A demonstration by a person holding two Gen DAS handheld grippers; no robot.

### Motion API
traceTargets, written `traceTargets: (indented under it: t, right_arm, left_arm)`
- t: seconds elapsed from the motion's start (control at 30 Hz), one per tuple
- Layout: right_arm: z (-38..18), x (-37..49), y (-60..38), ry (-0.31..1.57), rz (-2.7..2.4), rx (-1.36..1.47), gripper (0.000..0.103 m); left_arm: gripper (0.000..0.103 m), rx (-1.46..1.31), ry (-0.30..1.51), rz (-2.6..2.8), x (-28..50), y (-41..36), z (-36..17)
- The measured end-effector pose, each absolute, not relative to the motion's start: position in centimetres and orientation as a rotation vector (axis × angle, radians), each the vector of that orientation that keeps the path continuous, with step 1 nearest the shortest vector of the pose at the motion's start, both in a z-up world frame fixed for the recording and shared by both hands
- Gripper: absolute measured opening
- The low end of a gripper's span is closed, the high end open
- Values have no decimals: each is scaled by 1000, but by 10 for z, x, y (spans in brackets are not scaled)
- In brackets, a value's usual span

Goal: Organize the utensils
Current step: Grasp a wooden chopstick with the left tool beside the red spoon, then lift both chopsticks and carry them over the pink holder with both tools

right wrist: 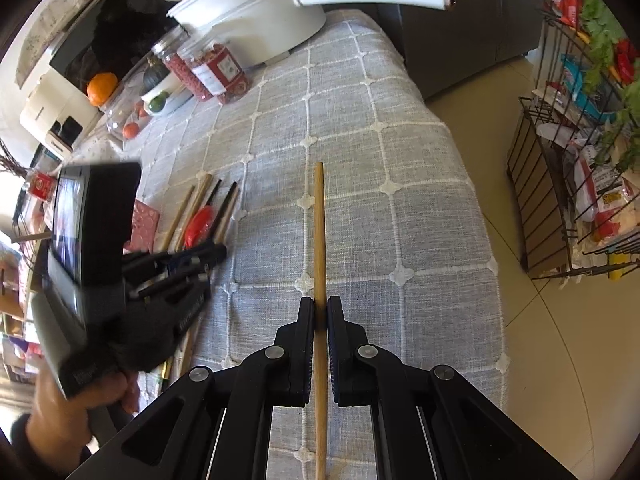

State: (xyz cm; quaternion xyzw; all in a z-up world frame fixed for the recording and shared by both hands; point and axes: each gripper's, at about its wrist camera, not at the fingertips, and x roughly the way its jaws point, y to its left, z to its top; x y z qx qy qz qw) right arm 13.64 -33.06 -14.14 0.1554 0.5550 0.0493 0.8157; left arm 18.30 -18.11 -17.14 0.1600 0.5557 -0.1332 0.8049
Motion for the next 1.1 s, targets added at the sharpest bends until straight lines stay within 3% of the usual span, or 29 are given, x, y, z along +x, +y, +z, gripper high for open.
traceTargets:
  t: [0.67, 1.1]
  right_arm:
    - [-68, 87, -304, 968, 67, 182, 7]
    - [-19, 83, -261, 797, 110, 137, 6]
  left_arm:
    - [7, 340, 836, -479, 41, -120, -60]
    - [7, 124, 584, -395, 30, -48, 11]
